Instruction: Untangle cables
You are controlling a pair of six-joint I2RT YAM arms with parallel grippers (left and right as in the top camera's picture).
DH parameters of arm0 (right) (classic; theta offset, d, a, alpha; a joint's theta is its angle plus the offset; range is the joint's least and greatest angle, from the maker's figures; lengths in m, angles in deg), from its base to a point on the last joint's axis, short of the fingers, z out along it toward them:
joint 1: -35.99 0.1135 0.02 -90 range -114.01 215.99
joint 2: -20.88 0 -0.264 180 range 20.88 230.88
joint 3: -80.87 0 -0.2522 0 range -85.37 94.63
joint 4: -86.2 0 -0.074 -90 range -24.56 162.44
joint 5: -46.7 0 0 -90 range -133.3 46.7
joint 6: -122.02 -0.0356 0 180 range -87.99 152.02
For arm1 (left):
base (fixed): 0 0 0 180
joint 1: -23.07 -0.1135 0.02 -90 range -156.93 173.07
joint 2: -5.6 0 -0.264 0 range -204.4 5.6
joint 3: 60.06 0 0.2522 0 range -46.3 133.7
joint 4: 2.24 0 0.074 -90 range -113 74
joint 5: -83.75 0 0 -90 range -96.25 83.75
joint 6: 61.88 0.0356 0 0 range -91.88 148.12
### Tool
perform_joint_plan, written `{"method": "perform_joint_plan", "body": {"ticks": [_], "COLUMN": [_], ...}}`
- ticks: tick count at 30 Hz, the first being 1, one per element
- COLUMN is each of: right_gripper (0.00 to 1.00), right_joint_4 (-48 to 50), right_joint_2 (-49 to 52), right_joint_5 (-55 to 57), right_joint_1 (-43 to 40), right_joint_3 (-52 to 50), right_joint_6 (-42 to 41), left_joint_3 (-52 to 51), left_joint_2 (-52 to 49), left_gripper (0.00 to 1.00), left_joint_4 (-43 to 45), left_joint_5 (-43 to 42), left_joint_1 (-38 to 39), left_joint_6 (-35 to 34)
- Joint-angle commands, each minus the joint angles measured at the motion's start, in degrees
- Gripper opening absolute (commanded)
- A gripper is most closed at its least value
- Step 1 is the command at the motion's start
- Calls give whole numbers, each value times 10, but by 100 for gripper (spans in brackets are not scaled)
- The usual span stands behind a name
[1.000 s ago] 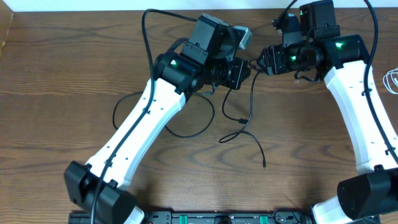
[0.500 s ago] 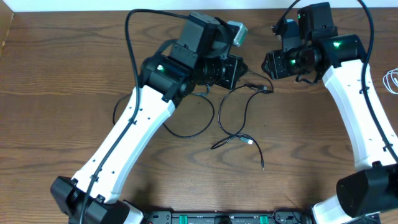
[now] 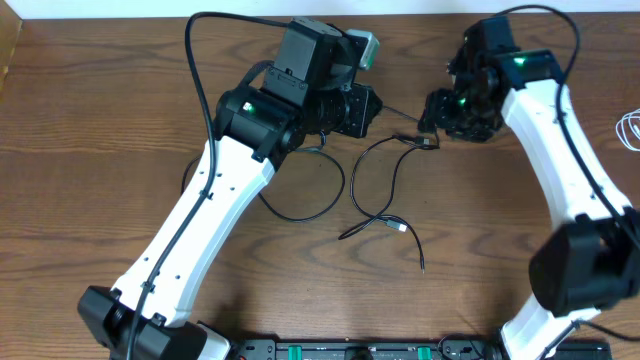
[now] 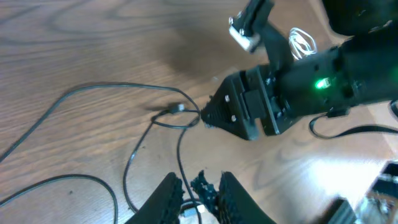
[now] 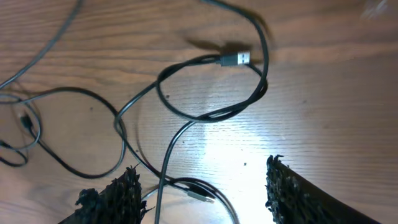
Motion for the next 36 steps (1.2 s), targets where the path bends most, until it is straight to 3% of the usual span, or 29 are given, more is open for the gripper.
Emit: {"method": "perform_joint_plan", "body": {"ticks": [1,5,16,19,22,29,36], "right_gripper": [60,56,54,32,1,1,1], "right_joint_4": [-1,0,9,17,26,-2,-55], "right_joint_2": [30,53,136,150,149,136,86], "right_joint_5": [-17,-16,-29,-31,-32,-64,-164], "right_joint_1": [0,-5,-10,-10,-10,-31,-46], "right_joint_3": [-5,-5,-5,-5,-3,51,116], "right_joint_6": [-46,-45,-45,-45,-45,-1,143], "left_joint_3": [-1,-1,-1,-1,-1,-1,-1], "left_joint_2": [-27,-58,-79,-79,-79,-79,-79], "left_gripper": [23,23,23,23,23,23,23], "left_joint_4": [-3,-5,-1,-1,-1,-1,-1], "left_joint_5": [46,45,45,45,45,45,44], "left_joint_1": [-2,-2,-2,-2,-2,-2,-1], "left_joint_6": [2,1,6,12,12,12,12]}}
